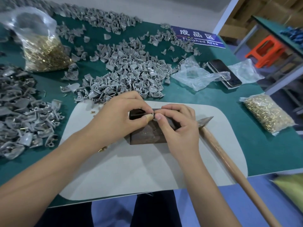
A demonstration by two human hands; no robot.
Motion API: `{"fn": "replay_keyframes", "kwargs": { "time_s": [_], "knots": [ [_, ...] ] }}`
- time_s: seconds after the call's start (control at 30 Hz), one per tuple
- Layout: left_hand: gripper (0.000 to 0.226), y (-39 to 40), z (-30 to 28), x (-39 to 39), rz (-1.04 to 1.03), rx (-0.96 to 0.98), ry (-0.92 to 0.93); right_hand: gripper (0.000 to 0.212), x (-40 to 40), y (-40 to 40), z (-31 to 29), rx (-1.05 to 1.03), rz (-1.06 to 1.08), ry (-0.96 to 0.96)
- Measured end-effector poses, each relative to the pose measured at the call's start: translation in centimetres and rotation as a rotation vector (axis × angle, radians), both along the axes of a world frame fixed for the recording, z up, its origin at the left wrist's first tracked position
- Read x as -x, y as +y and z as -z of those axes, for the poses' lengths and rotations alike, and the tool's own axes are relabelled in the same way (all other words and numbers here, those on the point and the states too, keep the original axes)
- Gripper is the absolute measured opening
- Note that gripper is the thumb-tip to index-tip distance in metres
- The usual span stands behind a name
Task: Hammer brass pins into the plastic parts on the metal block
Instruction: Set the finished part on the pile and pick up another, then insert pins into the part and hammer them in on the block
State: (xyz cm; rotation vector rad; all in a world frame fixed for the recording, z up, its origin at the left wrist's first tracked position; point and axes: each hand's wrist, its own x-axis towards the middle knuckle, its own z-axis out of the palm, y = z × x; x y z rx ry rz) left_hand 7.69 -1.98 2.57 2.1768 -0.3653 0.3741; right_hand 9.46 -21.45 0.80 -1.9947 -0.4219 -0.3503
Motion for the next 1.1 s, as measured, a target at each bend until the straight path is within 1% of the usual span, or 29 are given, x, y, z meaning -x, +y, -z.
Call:
{"fn": "replay_keyframes", "kwargs": {
  "time_s": [0.2, 0.33, 0.43, 0.73, 1.1],
  "knots": [
    [0.007, 0.12, 0.1, -0.08, 0.008, 0.019, 0.009, 0.007, 0.17, 0.03, -0.07, 0.041, 0.016, -0.036],
    [0.007, 0.22, -0.09, -0.13, 0.023, 0.004, 0.012, 0.008, 0.07, 0.09, -0.31, 0.011, 0.01, 0.016],
    [0.008, 0.2, -0.11, -0.08, 0.024, -0.022, -0.001, 0.01, 0.2, 0.13, -0.26, 0.041, -0.001, 0.036],
    [0.006, -0.04, -0.3, -0.02, 0.014, -0.027, 0.003, 0.009, 0.34, -0.02, -0.01, 0.076, 0.022, -0.018],
    [0.006, 0.01, -0.36, -0.01, 0.027, -0.016, 0.001, 0.008, 0.24, 0.0, -0.11, 0.034, 0.015, -0.003]
  ]
}}
